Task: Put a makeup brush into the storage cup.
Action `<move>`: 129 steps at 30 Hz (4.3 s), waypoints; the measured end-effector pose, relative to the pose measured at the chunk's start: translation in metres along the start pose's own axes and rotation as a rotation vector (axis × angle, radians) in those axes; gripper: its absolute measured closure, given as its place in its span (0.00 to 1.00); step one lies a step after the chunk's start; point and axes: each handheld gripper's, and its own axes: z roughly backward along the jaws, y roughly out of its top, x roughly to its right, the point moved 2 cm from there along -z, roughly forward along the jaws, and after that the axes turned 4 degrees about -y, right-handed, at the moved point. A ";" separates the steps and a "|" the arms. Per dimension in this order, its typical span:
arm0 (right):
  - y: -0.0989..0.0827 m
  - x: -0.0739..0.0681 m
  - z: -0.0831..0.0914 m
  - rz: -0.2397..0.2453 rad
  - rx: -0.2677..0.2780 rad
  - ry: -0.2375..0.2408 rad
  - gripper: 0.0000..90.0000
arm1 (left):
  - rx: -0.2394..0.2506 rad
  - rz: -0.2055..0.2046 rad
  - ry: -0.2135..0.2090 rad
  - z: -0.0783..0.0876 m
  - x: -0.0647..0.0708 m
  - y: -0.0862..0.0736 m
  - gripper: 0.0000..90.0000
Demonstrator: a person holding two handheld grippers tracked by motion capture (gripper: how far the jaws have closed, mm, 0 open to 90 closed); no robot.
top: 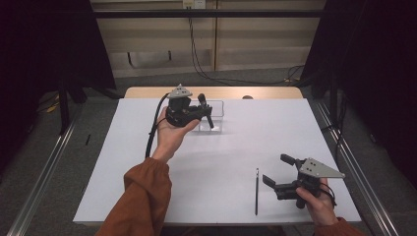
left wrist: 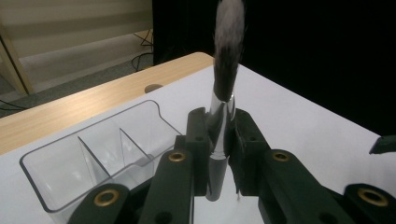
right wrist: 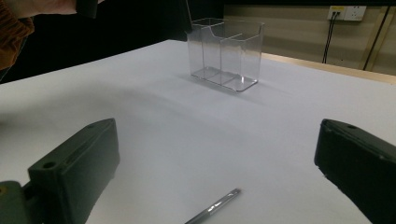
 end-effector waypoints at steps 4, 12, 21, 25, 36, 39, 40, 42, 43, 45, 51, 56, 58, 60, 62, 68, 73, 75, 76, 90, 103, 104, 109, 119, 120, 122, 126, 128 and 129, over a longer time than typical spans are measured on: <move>0.000 0.000 0.001 0.003 0.002 0.003 0.00 | -0.009 -0.004 0.006 -0.005 -0.003 0.004 0.88; 0.000 0.000 0.001 0.000 0.008 -0.011 0.00 | -0.005 0.001 0.020 -0.017 -0.009 0.007 0.88; -0.001 0.002 0.003 -0.008 0.020 -0.033 0.00 | -0.015 0.009 0.050 -0.025 -0.018 0.010 0.88; -0.003 0.003 0.006 -0.011 0.013 -0.050 0.00 | -0.022 0.002 0.056 -0.030 -0.020 0.012 0.88; -0.005 0.008 0.015 -0.020 0.028 -0.071 0.00 | -0.036 0.005 0.087 -0.044 -0.027 0.009 0.88; -0.006 0.007 0.014 -0.023 0.026 -0.068 0.00 | -0.040 0.004 0.097 -0.047 -0.028 0.007 0.88; -0.006 0.008 0.014 -0.023 0.026 -0.068 0.00 | -0.047 0.004 0.106 -0.049 -0.028 0.006 0.88; -0.006 0.008 0.013 -0.024 0.024 -0.065 0.00 | -0.048 0.010 0.116 -0.052 -0.029 0.005 0.88; -0.006 0.008 0.013 -0.025 0.022 -0.064 0.00 | -0.041 0.014 0.111 -0.052 -0.030 0.006 0.88; -0.006 0.007 0.013 -0.022 0.021 -0.062 0.00 | -0.032 0.027 0.104 -0.053 -0.030 0.008 0.88; -0.007 0.008 0.013 -0.023 0.022 -0.060 0.00 | -0.004 0.034 0.096 -0.049 -0.027 0.018 0.88; -0.007 0.007 0.012 -0.024 0.022 -0.055 0.00 | -0.020 0.031 0.122 -0.054 -0.034 0.014 0.88; -0.007 0.007 0.012 -0.024 0.020 -0.057 0.00 | -0.030 0.030 0.131 -0.058 -0.035 0.011 0.88; -0.007 0.007 0.012 -0.024 0.022 -0.054 0.00 | -0.040 0.020 0.130 -0.062 -0.035 0.010 0.88; -0.007 0.007 0.012 -0.025 0.021 -0.054 0.00 | -0.044 0.017 0.129 -0.064 -0.035 0.009 0.88; -0.007 0.007 0.012 -0.025 0.023 -0.050 0.00 | -0.077 0.021 0.151 -0.070 -0.039 0.003 0.88; -0.007 0.007 0.012 -0.023 0.023 -0.047 0.00 | -0.091 0.017 0.148 -0.074 -0.038 -0.001 0.88; -0.007 0.007 0.012 -0.024 0.023 -0.048 0.00 | -0.090 0.017 0.147 -0.075 -0.039 -0.002 0.88; -0.007 0.007 0.012 -0.025 0.023 -0.048 0.00 | -0.093 0.019 0.148 -0.076 -0.039 -0.003 0.88; -0.008 0.007 0.011 -0.019 0.020 -0.041 0.00 | -0.132 0.049 0.152 -0.083 -0.040 -0.010 0.88; -0.008 0.008 0.011 -0.023 0.019 -0.044 0.00 | -0.092 0.087 0.165 -0.074 -0.043 -0.012 0.60; -0.008 0.008 0.011 -0.023 0.020 -0.044 0.00 | -0.097 0.080 0.170 -0.073 -0.044 -0.012 0.55; -0.008 0.008 0.011 -0.024 0.018 -0.043 0.00 | -0.086 0.073 0.199 -0.067 -0.047 -0.013 0.34; -0.008 0.008 0.011 -0.024 0.021 -0.047 0.00 | -0.035 0.085 0.183 -0.054 -0.047 -0.016 0.06; -0.008 0.008 0.011 -0.024 0.020 -0.048 0.00 | -0.032 0.088 0.182 -0.052 -0.048 -0.016 0.06; -0.007 0.008 0.010 -0.022 0.020 -0.050 0.00 | -0.030 0.065 0.178 -0.049 -0.049 -0.019 0.05; -0.007 0.008 0.010 -0.021 0.020 -0.050 0.00 | -0.022 0.083 0.177 -0.043 -0.050 -0.022 0.05; -0.007 0.009 0.010 -0.022 0.020 -0.052 0.00 | -0.029 0.060 0.180 -0.039 -0.050 -0.023 0.05; -0.007 0.009 0.010 -0.022 0.022 -0.052 0.00 | -0.027 0.055 0.182 -0.037 -0.050 -0.023 0.05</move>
